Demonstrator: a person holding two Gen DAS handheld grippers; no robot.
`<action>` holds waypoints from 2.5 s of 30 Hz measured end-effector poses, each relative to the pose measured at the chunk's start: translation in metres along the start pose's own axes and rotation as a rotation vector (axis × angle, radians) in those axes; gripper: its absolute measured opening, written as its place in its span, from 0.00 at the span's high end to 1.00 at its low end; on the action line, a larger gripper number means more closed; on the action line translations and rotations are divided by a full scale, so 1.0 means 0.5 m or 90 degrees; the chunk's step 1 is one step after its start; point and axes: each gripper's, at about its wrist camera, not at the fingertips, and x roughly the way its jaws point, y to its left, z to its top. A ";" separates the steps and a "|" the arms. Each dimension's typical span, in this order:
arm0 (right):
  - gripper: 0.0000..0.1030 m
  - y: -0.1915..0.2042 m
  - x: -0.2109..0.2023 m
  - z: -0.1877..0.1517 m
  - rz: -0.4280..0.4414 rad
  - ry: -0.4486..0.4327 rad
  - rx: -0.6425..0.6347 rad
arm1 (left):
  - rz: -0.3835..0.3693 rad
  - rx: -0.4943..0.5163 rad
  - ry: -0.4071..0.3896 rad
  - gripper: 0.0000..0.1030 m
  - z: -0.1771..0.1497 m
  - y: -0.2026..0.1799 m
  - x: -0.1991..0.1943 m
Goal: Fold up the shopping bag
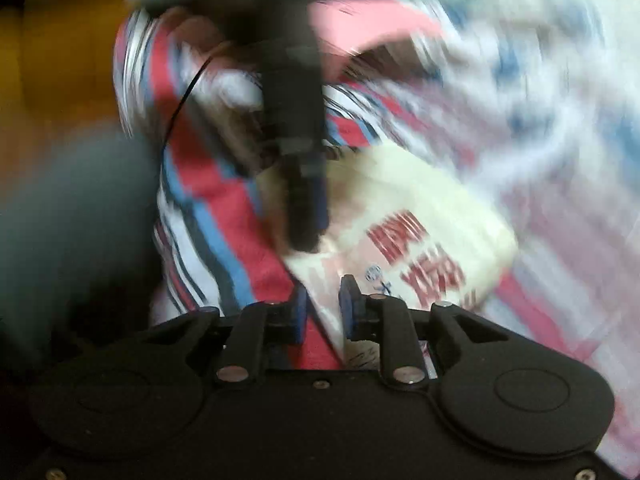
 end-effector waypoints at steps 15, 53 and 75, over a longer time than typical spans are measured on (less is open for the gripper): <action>0.88 -0.225 0.091 -0.012 0.354 0.169 0.429 | 0.046 0.195 -0.057 0.80 -0.034 -0.080 -0.036; 0.81 0.185 0.009 -0.110 -0.284 0.006 -0.536 | -0.021 -0.081 0.004 0.80 0.027 0.055 0.028; 0.81 -0.063 -0.037 0.025 0.056 0.044 0.017 | 0.119 0.149 -0.125 0.79 -0.040 -0.081 0.001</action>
